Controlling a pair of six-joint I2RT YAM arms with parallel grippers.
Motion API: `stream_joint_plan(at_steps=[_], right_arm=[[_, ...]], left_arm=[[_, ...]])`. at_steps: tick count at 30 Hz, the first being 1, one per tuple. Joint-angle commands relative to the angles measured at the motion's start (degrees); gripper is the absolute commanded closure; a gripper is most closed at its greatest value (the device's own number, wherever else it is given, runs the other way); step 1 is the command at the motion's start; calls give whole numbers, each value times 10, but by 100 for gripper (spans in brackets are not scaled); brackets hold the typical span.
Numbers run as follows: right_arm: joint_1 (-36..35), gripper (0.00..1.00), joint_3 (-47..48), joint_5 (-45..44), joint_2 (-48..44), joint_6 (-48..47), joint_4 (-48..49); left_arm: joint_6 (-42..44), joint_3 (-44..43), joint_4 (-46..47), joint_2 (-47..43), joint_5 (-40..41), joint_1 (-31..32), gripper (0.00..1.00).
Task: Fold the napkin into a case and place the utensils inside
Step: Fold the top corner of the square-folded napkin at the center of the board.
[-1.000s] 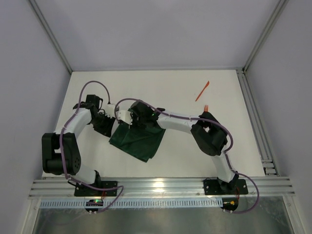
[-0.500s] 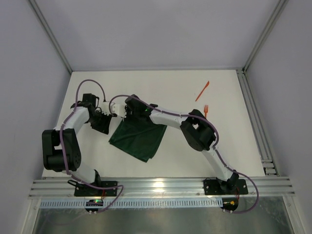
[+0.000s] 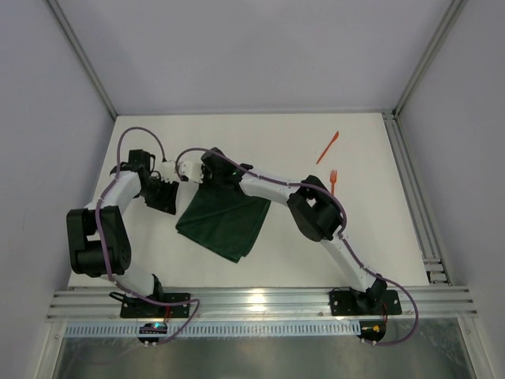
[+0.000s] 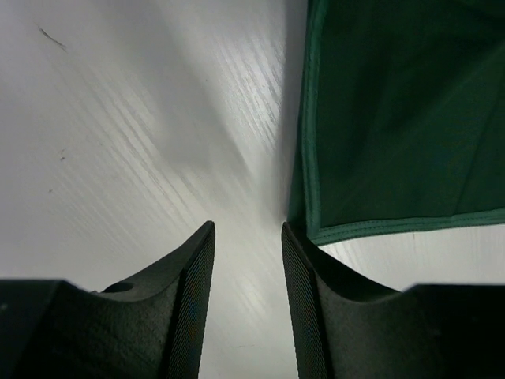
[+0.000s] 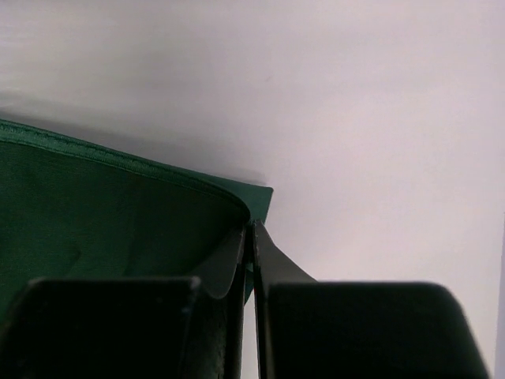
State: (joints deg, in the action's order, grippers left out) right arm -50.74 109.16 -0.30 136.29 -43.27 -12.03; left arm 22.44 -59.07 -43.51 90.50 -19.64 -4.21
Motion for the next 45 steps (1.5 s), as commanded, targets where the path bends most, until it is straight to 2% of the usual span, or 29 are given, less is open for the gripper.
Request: stream_joint_plan(at_steps=[1, 5, 9, 10, 16, 21, 28, 31, 37, 41, 45], right_arm=[[6, 95, 39, -39, 19, 17, 21], [6, 93, 40, -37, 20, 13, 18], [6, 87, 39, -31, 18, 10, 14], [6, 87, 37, -28, 16, 9, 13], [2, 89, 5, 34, -8, -7, 18], [-1, 89, -1, 52, -16, -12, 6], [-5, 89, -12, 61, -32, 5, 6], [-4, 84, -14, 54, -39, 10, 7], [-4, 62, -15, 60, -58, 27, 16], [-2, 57, -24, 71, -78, 44, 27], [-1, 54, -54, 72, -111, 48, 42]], left_arm=[[82, -10, -60, -24, -121, 29, 58], [96, -11, -77, -27, -139, 30, 57], [96, 1, -69, -27, -118, 40, 56], [96, 2, -68, -23, -114, 56, 56], [91, -5, -69, -16, -118, 61, 59], [62, -5, -35, -45, -119, 61, 55], [64, 6, -31, -3, -96, 65, 57], [62, 14, -26, -5, -81, 65, 60], [60, 20, -28, -9, -79, 65, 62], [61, 24, -35, -10, -87, 65, 63], [61, 17, -47, -44, -129, 54, 63]])
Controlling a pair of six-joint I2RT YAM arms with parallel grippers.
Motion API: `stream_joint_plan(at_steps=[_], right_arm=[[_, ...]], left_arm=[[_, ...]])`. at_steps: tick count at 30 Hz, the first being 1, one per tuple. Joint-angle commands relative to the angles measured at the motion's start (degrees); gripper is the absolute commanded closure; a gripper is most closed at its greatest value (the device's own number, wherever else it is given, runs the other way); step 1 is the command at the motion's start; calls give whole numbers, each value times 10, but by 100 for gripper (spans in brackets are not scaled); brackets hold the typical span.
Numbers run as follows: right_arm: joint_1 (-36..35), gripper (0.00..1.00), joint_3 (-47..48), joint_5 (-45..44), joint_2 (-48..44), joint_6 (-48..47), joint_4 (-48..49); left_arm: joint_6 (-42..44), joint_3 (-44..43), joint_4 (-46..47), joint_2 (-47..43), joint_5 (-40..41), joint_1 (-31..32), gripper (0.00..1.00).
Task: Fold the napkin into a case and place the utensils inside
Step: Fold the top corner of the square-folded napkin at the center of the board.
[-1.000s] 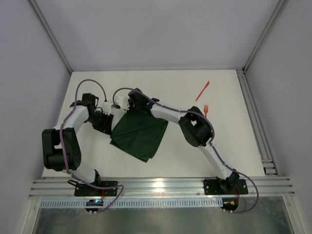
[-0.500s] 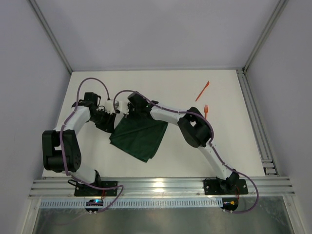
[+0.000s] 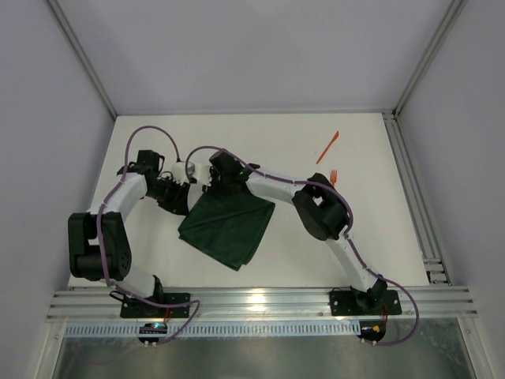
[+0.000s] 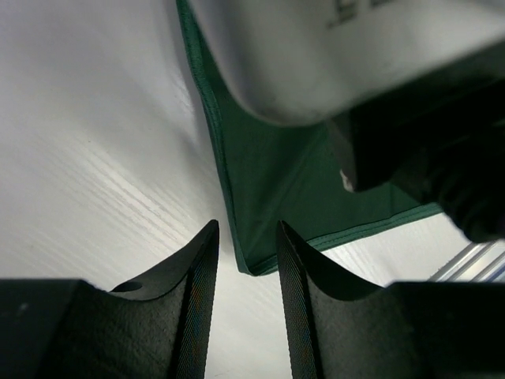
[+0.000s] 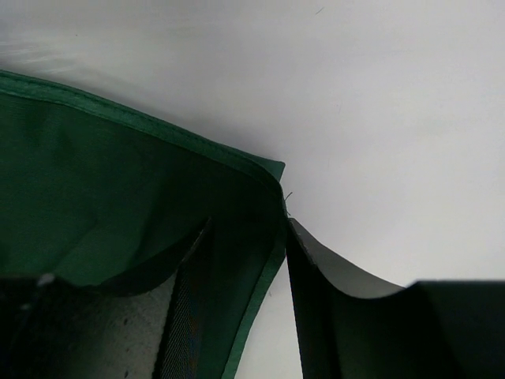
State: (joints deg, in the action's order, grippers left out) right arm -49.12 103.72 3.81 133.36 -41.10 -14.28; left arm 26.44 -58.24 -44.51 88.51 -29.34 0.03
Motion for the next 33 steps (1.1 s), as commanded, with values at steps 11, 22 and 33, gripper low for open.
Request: stream_joint_plan(at_steps=[11, 22, 33], right_arm=[[-10, 54, -22, 12, -97, 20, 66], [13, 54, -4, 47, -116, 109, 62], [38, 54, -68, 10, -177, 131, 22]], left_arm=[[31, -18, -55, -93, -44, -16, 62], [69, 8, -40, -98, 38, -16, 62], [41, -17, -71, -102, -61, -16, 61]])
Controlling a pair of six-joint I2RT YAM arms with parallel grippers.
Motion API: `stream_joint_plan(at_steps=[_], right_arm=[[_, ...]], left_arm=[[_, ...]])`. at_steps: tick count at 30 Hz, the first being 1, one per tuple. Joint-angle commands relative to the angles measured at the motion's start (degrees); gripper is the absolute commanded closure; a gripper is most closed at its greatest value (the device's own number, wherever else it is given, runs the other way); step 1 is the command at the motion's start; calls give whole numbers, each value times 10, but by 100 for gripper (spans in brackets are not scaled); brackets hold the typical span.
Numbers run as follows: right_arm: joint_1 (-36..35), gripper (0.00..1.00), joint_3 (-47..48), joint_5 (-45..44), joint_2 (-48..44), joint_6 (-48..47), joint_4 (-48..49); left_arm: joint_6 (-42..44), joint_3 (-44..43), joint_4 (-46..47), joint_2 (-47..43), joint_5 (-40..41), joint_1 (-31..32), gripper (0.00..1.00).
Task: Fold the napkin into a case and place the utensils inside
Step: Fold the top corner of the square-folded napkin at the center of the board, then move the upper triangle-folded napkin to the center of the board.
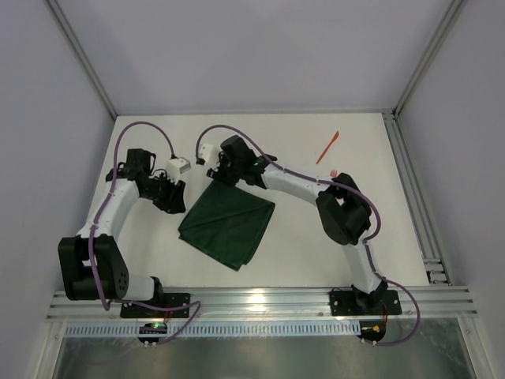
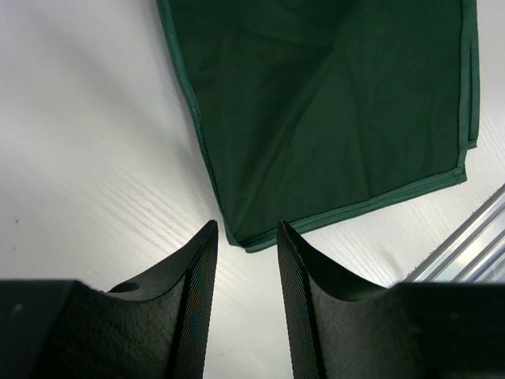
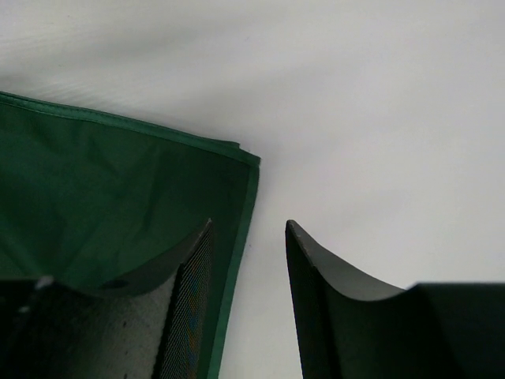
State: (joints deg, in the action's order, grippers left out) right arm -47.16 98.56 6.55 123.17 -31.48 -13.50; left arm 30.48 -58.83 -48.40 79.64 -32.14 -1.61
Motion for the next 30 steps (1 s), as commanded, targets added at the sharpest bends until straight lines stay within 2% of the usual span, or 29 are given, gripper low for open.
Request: stream_joint_plan(at_steps=[1, 7, 14, 19, 30], right_arm=[[20, 54, -26, -19, -93, 44, 11], [38, 54, -122, -22, -156, 106, 12], [95, 57, -209, -6, -210, 250, -12], [117, 60, -266, 13, -217, 273, 10], [145, 61, -319, 54, -213, 291, 46]], left_arm=[[1, -9, -31, -12, -33, 0, 62], [-19, 5, -5, 17, -11, 0, 62], [-45, 20, 25, 74, 30, 3, 62], [-47, 37, 39, 86, 34, 8, 63], [-31, 64, 54, 82, 55, 10, 78]])
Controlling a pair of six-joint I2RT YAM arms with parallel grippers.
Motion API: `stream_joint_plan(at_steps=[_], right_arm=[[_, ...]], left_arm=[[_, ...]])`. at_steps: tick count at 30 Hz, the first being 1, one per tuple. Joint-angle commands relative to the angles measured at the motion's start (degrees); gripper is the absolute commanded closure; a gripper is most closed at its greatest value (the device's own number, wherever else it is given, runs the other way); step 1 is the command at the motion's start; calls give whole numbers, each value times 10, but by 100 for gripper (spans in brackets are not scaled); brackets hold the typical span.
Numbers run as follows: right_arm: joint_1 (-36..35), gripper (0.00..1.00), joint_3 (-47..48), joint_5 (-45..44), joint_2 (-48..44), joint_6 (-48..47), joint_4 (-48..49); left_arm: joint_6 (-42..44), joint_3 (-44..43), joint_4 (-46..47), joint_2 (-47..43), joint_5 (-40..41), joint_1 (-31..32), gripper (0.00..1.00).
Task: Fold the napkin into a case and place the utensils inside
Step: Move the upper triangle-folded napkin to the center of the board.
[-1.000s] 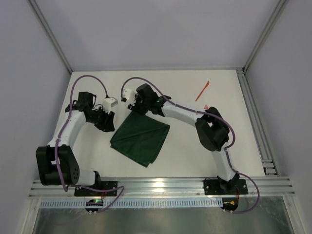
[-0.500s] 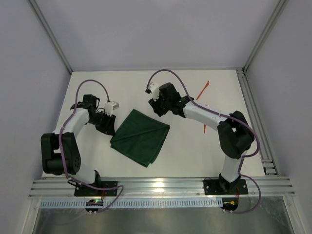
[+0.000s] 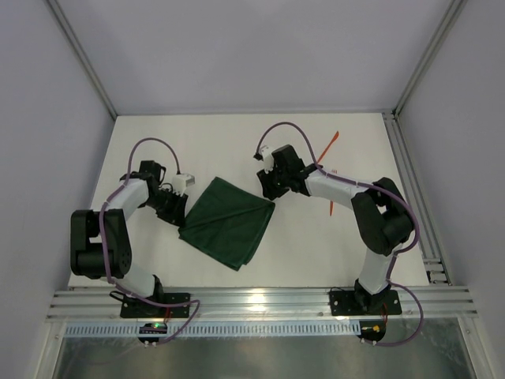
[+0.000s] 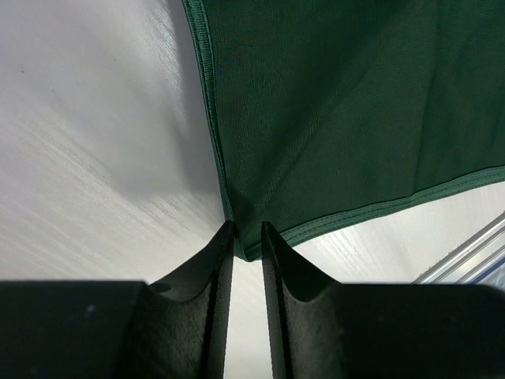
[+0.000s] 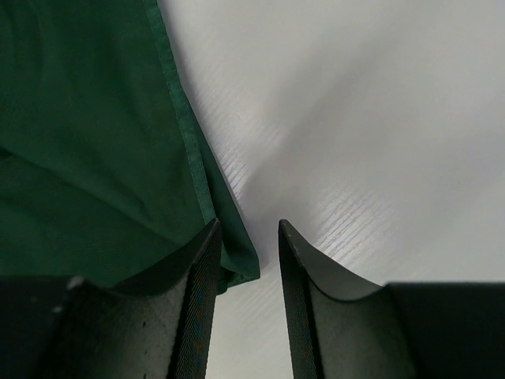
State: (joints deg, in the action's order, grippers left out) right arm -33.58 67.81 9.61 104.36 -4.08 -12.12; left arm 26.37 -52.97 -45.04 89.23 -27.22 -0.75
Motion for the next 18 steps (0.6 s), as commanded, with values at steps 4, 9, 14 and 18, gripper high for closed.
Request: stream_joint_plan(at_steps=[4, 9, 14, 18], right_arm=[[11, 64, -21, 47, -17, 26, 39], [11, 72, -38, 57, -18, 40, 51], [10, 76, -53, 78, -27, 55, 73], [10, 79, -57, 81, -22, 59, 72]], left_arm=[[17, 0, 12, -5, 3, 1, 86], [28, 4, 3, -16, -13, 1, 93], [49, 5, -17, -12, -13, 1, 99], [53, 6, -19, -10, -11, 1, 100]])
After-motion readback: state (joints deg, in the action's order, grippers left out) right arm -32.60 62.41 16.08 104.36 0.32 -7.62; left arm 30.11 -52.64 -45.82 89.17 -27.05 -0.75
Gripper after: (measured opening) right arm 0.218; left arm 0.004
